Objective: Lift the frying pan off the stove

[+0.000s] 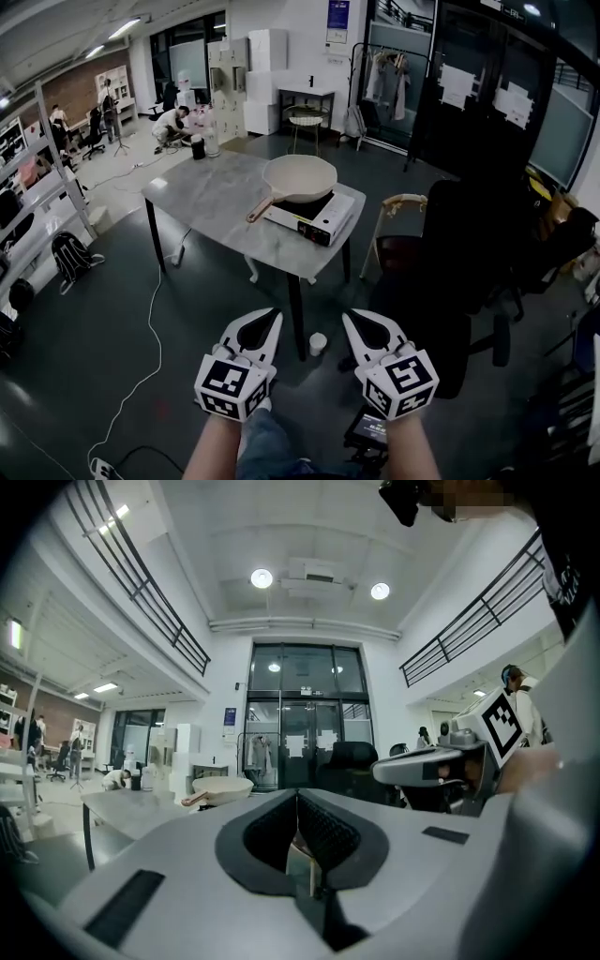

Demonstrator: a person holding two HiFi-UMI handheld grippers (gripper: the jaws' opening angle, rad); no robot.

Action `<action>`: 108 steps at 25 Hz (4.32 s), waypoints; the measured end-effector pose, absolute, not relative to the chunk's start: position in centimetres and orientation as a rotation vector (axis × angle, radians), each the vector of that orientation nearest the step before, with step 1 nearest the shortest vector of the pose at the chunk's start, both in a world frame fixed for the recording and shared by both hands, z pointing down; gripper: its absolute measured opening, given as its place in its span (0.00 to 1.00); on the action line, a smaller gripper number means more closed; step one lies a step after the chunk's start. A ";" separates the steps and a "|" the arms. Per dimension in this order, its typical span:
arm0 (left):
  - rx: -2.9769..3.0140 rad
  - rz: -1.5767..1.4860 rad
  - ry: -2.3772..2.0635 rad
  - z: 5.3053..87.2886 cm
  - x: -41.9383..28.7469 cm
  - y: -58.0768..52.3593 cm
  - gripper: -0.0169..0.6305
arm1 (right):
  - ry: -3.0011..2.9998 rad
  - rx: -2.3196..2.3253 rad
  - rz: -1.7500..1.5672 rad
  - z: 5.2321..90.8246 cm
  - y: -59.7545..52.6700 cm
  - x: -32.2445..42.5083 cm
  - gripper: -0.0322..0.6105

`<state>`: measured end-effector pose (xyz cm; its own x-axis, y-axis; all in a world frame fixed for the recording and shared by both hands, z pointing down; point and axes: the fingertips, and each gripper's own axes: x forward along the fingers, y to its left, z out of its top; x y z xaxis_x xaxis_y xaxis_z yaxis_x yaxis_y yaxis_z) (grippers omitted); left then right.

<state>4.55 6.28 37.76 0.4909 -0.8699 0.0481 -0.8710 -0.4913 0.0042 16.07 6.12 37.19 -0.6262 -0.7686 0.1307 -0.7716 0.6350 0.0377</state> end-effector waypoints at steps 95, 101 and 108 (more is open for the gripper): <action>1.962 0.065 -0.669 50.8 -5.8 -27.0 0.26 | -2.493 1.058 2.084 52.9 -39.7 -1.7 0.43; 1.967 0.101 -0.628 50.7 -5.8 -27.1 0.26 | -2.449 1.037 2.166 53.3 -40.9 -2.6 0.43; 1.978 0.162 -0.613 50.7 -5.8 -27.1 0.26 | -2.431 0.905 2.263 53.5 -42.7 -5.6 0.39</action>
<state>-5.79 -27.10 50.71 0.8615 -0.3492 0.3687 -0.4858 -0.3557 0.7984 -5.65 -42.69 53.54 -0.8199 -0.5580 0.1282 -0.1678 0.0200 -0.9856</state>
